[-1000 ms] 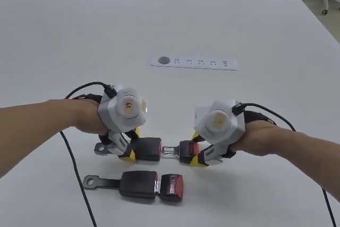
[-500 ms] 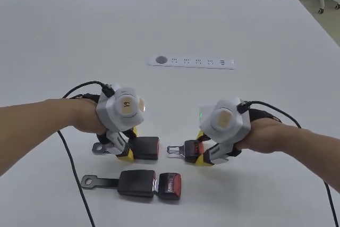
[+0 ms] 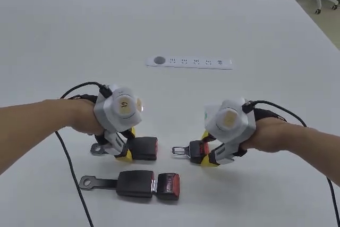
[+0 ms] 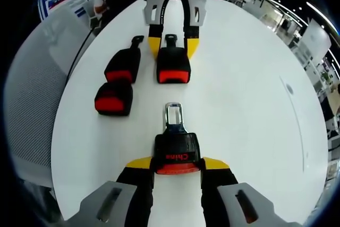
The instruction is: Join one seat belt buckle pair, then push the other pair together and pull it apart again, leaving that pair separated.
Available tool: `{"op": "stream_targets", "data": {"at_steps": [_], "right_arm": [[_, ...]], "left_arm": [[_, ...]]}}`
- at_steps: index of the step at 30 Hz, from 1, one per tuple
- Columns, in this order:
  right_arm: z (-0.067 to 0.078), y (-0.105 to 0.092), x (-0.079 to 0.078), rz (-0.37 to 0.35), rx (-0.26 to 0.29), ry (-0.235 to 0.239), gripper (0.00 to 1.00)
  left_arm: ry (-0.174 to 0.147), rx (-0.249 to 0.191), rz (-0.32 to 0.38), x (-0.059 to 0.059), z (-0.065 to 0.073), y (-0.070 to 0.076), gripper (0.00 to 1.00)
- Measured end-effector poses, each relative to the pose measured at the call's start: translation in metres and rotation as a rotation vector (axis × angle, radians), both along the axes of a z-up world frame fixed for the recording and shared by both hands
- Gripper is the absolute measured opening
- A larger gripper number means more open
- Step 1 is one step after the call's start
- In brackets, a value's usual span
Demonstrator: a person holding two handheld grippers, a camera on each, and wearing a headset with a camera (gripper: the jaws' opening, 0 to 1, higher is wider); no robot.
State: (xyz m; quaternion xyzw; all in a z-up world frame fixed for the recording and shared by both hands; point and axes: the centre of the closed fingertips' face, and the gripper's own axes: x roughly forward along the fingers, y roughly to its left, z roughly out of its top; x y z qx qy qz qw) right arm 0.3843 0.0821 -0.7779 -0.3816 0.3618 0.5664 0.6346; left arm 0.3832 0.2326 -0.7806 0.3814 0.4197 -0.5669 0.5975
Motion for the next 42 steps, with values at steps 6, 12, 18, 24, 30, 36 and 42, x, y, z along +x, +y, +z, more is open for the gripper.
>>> {"op": "stream_targets", "data": {"at_steps": [6,12,18,24,30,36,42], "right_arm": [[0.001,-0.010,-0.002,-0.004,-0.007,0.000,0.31],[-0.001,-0.015,-0.001,-0.005,-0.008,0.001,0.31],[-0.001,-0.017,-0.002,-0.012,-0.003,0.005,0.31],[-0.004,-0.017,-0.001,-0.019,0.001,0.003,0.32],[0.000,-0.021,-0.003,-0.015,0.006,-0.011,0.34],[0.009,-0.022,0.002,-0.021,0.023,-0.036,0.39],[0.013,-0.028,0.003,-0.025,0.031,-0.056,0.43]], "left_arm": [[0.000,0.001,0.000,0.001,-0.001,0.001,0.32],[-0.001,-0.002,0.000,0.002,-0.002,0.001,0.32],[-0.006,-0.002,-0.003,0.000,0.000,0.000,0.32],[-0.006,0.000,0.005,0.001,-0.001,0.001,0.32],[-0.018,-0.013,0.031,0.004,0.000,0.002,0.35],[-0.039,-0.008,0.026,0.002,0.001,0.007,0.36],[-0.049,-0.038,0.062,0.002,0.005,0.016,0.37]]}}
